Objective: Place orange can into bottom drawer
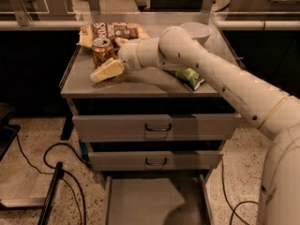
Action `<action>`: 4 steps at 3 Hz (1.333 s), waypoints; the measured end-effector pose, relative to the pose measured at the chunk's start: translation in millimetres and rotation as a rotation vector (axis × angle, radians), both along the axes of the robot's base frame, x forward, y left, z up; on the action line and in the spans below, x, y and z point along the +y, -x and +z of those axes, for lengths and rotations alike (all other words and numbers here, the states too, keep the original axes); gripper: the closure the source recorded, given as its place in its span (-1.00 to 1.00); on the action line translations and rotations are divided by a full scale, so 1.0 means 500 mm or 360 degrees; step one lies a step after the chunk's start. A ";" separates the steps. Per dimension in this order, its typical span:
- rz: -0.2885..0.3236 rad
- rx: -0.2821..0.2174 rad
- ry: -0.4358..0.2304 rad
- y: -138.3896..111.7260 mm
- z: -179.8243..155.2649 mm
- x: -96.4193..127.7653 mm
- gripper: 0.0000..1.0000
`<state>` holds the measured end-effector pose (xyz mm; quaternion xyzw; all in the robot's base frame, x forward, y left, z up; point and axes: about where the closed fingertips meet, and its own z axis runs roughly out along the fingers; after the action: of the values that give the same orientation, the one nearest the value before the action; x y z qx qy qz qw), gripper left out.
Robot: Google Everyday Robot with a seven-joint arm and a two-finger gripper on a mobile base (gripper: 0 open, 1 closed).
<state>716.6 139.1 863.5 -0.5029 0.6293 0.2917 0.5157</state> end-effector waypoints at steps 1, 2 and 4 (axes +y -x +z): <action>0.0000 0.0000 0.0000 0.000 0.000 0.000 -0.61; 0.0000 0.0000 0.0000 0.000 0.000 0.000 -0.16; 0.0000 0.0000 0.0000 0.000 0.000 0.000 0.76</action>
Offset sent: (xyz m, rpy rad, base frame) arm 0.0000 0.0000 0.0000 0.0000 0.0000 0.0000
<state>716.6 139.2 863.4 -0.5030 0.6293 0.2917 0.5157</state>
